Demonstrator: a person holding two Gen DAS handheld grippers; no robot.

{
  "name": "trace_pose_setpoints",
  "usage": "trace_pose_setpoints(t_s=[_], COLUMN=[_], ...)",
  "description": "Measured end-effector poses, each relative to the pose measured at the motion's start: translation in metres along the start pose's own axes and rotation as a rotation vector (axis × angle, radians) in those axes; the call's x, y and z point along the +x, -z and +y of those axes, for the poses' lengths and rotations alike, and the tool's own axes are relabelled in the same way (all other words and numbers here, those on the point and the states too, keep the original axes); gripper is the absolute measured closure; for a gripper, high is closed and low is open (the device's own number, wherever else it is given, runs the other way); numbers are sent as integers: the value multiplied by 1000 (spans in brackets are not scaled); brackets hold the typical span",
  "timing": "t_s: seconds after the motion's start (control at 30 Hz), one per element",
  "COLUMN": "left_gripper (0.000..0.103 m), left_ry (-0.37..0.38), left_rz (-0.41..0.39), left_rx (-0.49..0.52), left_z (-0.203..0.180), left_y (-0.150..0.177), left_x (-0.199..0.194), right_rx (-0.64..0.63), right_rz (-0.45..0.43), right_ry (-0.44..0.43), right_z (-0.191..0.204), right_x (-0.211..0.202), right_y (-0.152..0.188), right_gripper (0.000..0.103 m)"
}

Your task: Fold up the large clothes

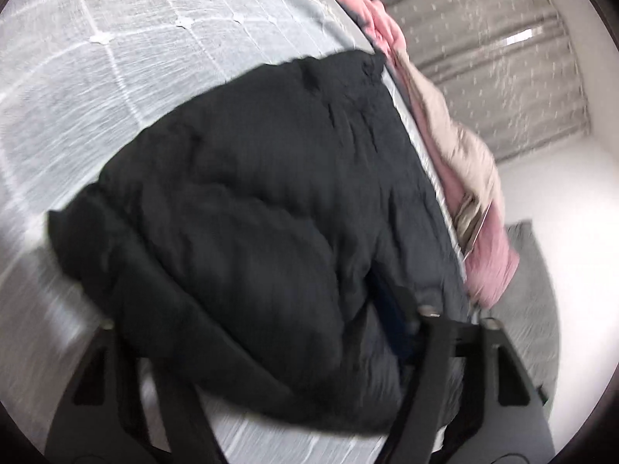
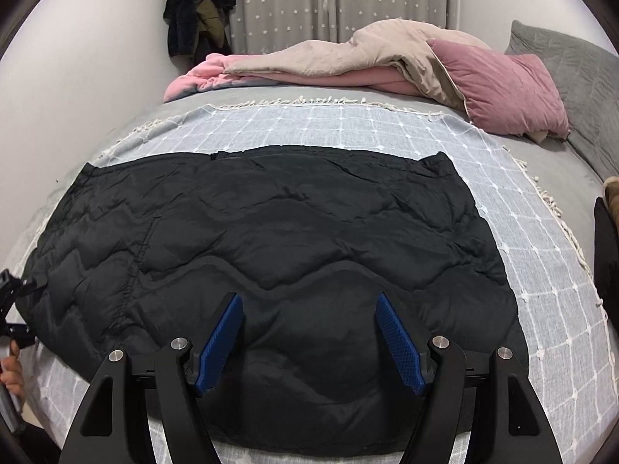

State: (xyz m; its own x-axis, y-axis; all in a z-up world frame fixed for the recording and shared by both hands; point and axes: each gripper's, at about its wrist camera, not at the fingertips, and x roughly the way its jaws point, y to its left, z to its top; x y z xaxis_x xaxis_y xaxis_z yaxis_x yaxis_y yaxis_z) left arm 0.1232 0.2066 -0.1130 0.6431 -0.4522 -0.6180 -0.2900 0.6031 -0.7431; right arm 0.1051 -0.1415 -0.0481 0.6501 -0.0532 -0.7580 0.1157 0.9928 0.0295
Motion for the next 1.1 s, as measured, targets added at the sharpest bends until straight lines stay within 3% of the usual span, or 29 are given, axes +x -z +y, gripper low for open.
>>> trace_pose_setpoints(t_s=[0.07,0.17,0.23,0.4,0.63,0.67,0.73,0.83,0.97,1.1], left_gripper=[73,87,88,89,89,89,89,89,88,87], left_ry=[44,78,104,69,52,62,85,137,265,345], left_rz=[-32,-101,-153,-338,-507,-522,-528,-533,-487,-397], left_rx=[-46,-61,-70,-4,137,174,243,382,501,629], left_z=[3,0,-5,-10,-24,-32,-49,-91,-128,-159], left_y=[-10,-20,-26,-40,-51,-50,-47,-37,-19,9], left_x=[5,-7,-25,-74,-124,-128,-130,-123,-110,-89], right_rx=[15,42,52,48,-9,-34,-91,-113,-71,75], right_rz=[-3,-19,-33,-26,106,135,179,176,172,139], right_ry=[-10,-44,-75,-187,-464,-473,-429,-403,-466,-552], right_z=[4,12,19,44,113,124,144,152,136,86], right_x=[2,2,0,3,34,41,59,73,70,46], right_y=[-3,-8,-11,-16,-15,-13,-9,-5,-5,-20], right_gripper=[30,30,30,30,32,32,32,31,30,30])
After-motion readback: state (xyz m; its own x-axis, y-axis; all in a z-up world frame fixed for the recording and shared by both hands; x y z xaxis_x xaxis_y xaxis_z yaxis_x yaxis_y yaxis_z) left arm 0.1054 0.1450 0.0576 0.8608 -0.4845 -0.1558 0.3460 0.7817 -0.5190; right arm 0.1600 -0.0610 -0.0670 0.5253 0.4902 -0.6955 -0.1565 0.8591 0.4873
